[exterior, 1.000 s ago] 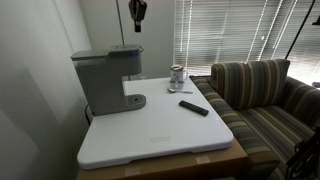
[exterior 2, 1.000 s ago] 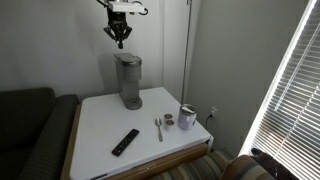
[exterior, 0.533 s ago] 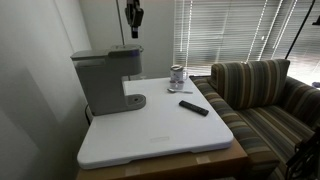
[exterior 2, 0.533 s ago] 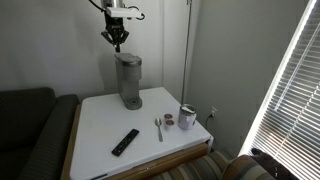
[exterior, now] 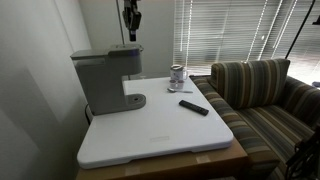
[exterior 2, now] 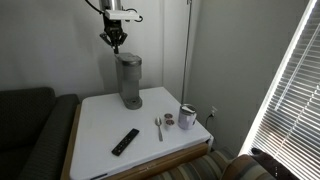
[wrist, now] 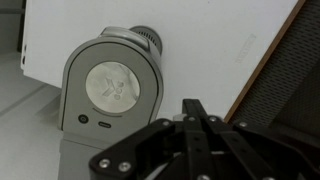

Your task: Press the button atop the coffee maker

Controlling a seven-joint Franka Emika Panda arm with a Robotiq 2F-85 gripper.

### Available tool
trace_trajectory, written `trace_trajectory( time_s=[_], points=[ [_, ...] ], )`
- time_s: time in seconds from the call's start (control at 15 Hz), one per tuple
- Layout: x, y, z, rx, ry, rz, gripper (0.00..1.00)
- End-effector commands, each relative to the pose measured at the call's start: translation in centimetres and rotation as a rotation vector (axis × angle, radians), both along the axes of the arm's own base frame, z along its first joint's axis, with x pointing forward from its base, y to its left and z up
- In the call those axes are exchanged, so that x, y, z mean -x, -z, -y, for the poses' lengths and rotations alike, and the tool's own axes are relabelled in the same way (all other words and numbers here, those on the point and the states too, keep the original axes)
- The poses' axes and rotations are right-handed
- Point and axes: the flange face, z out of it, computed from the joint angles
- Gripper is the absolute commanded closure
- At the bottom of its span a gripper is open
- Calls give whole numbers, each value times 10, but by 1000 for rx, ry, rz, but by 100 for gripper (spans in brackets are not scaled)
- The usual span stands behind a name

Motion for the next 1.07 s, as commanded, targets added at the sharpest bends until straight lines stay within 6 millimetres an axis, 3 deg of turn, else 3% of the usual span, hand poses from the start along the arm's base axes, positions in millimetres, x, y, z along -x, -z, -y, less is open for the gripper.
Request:
trace_trajectory(
  time_s=[0.0,0.47,1.0],
  points=[
    [-3,-9,13,-13,-2,13,100],
    [-10,-19,53,-46,-25,31,100],
    [-9,-10,34,-41,-116,22,100]
  ],
)
